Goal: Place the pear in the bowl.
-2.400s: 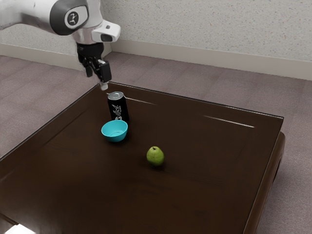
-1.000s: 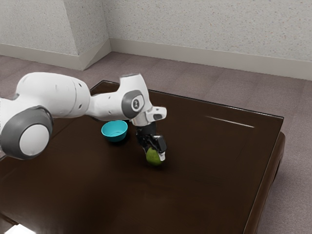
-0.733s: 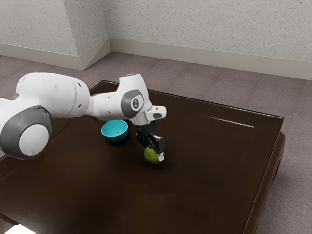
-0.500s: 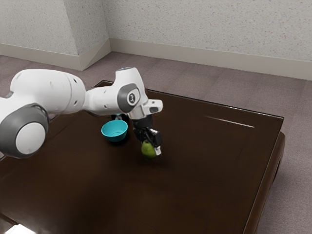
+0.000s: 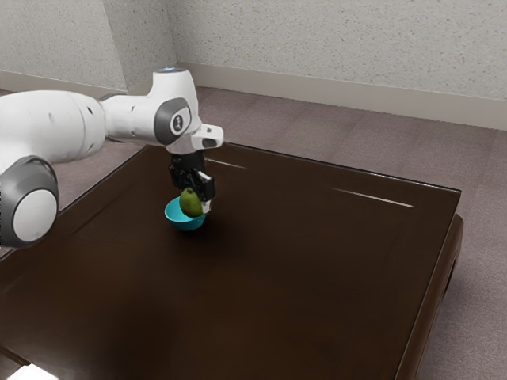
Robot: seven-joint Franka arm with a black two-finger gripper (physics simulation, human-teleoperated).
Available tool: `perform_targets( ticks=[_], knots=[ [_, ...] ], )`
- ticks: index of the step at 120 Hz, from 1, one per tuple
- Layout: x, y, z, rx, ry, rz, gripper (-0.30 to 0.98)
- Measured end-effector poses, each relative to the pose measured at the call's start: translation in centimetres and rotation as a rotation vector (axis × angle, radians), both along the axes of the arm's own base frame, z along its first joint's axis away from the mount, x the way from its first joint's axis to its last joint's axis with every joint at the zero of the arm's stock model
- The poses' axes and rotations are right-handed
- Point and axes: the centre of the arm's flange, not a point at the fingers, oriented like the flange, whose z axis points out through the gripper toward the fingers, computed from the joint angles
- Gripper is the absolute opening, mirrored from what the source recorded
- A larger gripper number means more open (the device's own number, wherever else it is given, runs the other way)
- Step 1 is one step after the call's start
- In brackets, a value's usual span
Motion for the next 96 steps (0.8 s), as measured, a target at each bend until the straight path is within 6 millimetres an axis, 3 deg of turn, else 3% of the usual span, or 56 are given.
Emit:
perform_targets(
  ticks=[12, 38, 88, 96],
  knots=[
    [0.7, 1.5, 0.1, 0.047, 0.016, 0.0, 0.29],
    [2.1, 3.2, -2.1, 0.094, 0.052, 0.008, 0.3],
    [4.3, 4.1, -4.0, 0.107, 0.041, 0.011, 0.31],
    [4.4, 4.2, -4.1, 0.107, 0.041, 0.009, 0.38]
  ],
)
